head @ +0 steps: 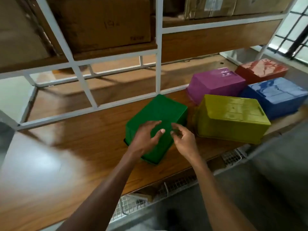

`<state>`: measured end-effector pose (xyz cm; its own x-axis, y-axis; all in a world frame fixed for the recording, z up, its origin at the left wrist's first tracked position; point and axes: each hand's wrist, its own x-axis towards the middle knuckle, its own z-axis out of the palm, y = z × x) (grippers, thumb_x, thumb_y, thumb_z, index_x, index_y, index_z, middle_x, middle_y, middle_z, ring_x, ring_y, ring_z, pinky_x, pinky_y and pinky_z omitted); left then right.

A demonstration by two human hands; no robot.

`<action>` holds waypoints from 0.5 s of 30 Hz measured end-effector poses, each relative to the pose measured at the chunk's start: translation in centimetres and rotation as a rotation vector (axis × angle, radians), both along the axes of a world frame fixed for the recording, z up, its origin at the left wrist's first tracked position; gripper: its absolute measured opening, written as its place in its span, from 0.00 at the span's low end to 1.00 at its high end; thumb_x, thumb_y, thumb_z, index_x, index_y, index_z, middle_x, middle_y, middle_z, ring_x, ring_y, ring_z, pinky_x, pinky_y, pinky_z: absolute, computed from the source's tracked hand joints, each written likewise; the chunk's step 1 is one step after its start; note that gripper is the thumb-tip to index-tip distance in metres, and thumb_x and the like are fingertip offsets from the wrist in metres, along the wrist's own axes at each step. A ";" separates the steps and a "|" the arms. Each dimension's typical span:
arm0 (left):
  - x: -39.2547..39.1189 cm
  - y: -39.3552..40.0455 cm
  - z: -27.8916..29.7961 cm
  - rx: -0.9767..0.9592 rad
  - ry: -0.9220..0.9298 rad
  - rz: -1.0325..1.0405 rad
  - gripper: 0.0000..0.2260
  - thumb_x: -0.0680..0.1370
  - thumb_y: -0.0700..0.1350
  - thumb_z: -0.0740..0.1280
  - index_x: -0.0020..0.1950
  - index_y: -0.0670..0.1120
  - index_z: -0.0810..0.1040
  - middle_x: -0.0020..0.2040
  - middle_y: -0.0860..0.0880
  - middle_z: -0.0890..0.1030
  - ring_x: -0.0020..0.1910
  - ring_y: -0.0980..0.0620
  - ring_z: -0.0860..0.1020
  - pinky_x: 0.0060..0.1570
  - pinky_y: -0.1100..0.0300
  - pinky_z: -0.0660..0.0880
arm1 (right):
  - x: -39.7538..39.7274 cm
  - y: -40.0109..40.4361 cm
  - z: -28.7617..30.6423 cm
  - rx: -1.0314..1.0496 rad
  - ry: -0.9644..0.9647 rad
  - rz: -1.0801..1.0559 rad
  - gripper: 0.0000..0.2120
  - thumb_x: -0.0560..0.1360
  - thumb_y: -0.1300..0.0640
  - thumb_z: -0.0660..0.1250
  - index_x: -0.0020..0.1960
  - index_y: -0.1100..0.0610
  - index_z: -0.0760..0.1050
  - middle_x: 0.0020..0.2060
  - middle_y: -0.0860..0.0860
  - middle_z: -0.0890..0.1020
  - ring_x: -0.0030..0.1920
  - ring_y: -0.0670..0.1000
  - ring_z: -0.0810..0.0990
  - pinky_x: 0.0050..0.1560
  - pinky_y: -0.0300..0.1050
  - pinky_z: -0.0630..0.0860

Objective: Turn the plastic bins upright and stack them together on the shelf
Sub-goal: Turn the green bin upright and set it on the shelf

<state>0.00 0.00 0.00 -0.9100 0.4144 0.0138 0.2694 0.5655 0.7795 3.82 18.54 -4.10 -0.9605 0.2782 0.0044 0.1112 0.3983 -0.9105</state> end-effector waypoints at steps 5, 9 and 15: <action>-1.1 3.3 -3.9 -0.373 0.014 0.019 0.34 0.80 0.69 0.61 0.84 0.64 0.53 0.86 0.54 0.50 0.85 0.43 0.44 0.79 0.35 0.37 | -1.1 2.7 -3.2 0.027 -0.212 0.041 0.18 0.85 0.62 0.65 0.74 0.56 0.75 0.66 0.52 0.79 0.63 0.51 0.79 0.52 0.27 0.72; -1.4 4.9 -6.1 -0.531 -0.033 0.077 0.40 0.79 0.70 0.62 0.84 0.64 0.44 0.86 0.54 0.40 0.81 0.36 0.30 0.73 0.32 0.28 | -2.2 4.5 -6.1 -0.052 -0.326 0.012 0.16 0.85 0.63 0.64 0.72 0.59 0.75 0.62 0.52 0.80 0.58 0.51 0.81 0.40 0.28 0.73; -1.3 5.5 -6.1 -0.652 0.011 0.158 0.36 0.83 0.61 0.64 0.85 0.62 0.47 0.86 0.55 0.48 0.83 0.33 0.40 0.77 0.26 0.43 | -3.6 5.0 -8.7 -0.293 -0.501 -0.002 0.20 0.84 0.68 0.62 0.74 0.56 0.72 0.69 0.56 0.78 0.51 0.49 0.81 0.42 0.40 0.76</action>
